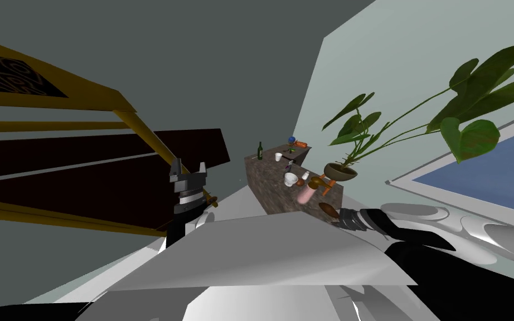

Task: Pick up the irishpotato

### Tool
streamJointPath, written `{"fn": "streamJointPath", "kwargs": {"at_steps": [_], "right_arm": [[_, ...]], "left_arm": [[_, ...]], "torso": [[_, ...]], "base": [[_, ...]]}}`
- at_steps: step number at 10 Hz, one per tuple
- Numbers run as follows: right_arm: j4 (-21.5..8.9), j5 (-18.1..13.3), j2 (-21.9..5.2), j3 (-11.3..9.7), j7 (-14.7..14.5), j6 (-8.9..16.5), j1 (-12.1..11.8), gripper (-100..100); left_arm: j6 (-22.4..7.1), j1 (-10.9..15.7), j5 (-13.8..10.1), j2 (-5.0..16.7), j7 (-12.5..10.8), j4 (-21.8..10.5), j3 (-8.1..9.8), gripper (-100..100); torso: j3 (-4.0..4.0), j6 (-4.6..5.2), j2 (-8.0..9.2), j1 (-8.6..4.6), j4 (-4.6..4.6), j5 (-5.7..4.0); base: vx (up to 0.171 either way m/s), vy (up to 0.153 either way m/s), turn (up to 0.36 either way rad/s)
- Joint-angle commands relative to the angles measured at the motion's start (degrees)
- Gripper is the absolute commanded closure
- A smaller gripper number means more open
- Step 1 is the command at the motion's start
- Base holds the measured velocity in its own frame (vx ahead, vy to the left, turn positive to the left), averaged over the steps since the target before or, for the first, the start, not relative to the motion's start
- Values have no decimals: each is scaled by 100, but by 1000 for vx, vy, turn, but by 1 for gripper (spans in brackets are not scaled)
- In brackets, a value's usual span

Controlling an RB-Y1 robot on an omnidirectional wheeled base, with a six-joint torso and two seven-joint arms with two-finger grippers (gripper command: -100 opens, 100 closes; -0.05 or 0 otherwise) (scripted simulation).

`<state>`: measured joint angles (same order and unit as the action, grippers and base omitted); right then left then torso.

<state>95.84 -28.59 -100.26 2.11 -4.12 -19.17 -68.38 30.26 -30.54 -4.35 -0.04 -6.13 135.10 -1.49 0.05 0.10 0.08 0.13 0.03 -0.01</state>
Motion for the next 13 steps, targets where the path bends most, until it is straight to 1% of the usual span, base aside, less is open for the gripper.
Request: {"fn": "streamJointPath", "kwargs": {"at_steps": [1,3,4,5,9,10,11,12,13], "right_arm": [[113,-51,213,-44,-98,161,-94,-100],[113,-51,213,-44,-98,161,-94,-100],[88,-54,212,-87,-97,139,-45,-100],[94,-53,213,-74,-99,147,-57,100],[81,-54,209,-66,-101,157,-51,100],[81,-54,209,-66,-100,157,-51,0],[34,2,-16,83,7,32,-92,100],[8,19,-93,125,41,-11,-92,100],[-44,54,-246,209,111,-97,-90,100]], "left_arm": [[0,0,0,0,0,0,0,0],[0,0,0,0,0,0,0,0],[0,0,0,0,0,0,0,0],[0,0,0,0,0,0,0,0],[0,0,0,0,0,0,0,0],[0,0,0,0,0,0,0,0],[0,0,0,0,0,0,0,0],[0,-1,0,0,0,0,0,0],[0,-1,0,0,0,0,0,0]], "torso": [[0,0,0,0,0,0],[1,1,0,2,1,1],[-3,0,-6,8,-1,3],[-4,0,-7,8,-2,3],[-5,1,-6,8,-4,-11],[-5,0,-6,8,-5,-11],[-5,0,-6,8,-5,-11],[-10,-3,-16,15,-6,-8],[-11,-3,-17,18,-7,-7]], "base": [[-20,-22,68],[1,-3,23],[6,4,1],[0,0,0],[0,0,0],[0,0,0],[27,18,-68],[20,23,-69],[19,21,-66]]}}
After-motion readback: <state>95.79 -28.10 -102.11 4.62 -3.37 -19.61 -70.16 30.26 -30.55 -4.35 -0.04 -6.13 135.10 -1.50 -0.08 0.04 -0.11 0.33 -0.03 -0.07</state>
